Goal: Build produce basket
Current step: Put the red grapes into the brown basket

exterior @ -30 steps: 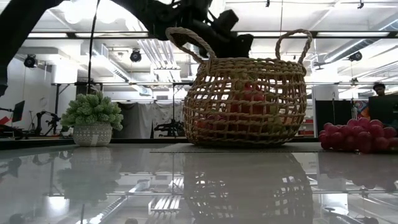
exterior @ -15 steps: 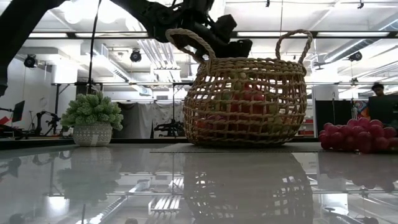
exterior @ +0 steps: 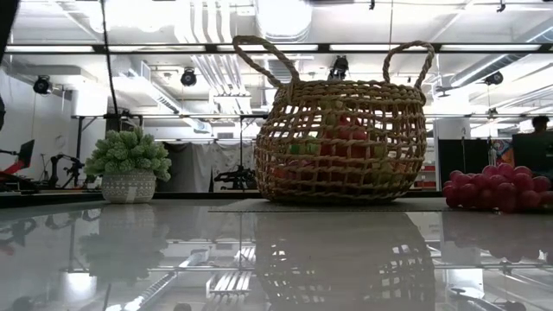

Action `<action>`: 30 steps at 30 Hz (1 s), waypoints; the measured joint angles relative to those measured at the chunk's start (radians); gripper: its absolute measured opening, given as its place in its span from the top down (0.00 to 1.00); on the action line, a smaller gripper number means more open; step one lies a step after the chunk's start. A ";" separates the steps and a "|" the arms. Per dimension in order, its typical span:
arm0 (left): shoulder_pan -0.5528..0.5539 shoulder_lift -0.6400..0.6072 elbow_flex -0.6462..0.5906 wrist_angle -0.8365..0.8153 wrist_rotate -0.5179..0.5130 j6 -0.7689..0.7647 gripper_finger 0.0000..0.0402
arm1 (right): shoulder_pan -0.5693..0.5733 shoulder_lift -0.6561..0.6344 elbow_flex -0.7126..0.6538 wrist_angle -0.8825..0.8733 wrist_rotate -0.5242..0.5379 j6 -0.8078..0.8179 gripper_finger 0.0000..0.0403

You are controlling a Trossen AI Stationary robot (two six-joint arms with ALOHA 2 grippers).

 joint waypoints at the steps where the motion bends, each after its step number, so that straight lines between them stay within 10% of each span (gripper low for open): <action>1: -0.026 -0.024 -0.014 -0.016 0.001 0.003 0.74 | 0.000 0.000 0.000 -0.011 0.005 0.012 0.09; 16: -0.270 -0.277 -0.450 0.248 0.125 -0.106 0.74 | -0.076 0.000 0.000 -0.226 -0.035 0.276 0.09; 30: -0.299 -0.304 -0.584 0.407 0.128 -0.108 0.74 | -0.169 -0.006 0.000 -0.418 -0.179 0.494 0.09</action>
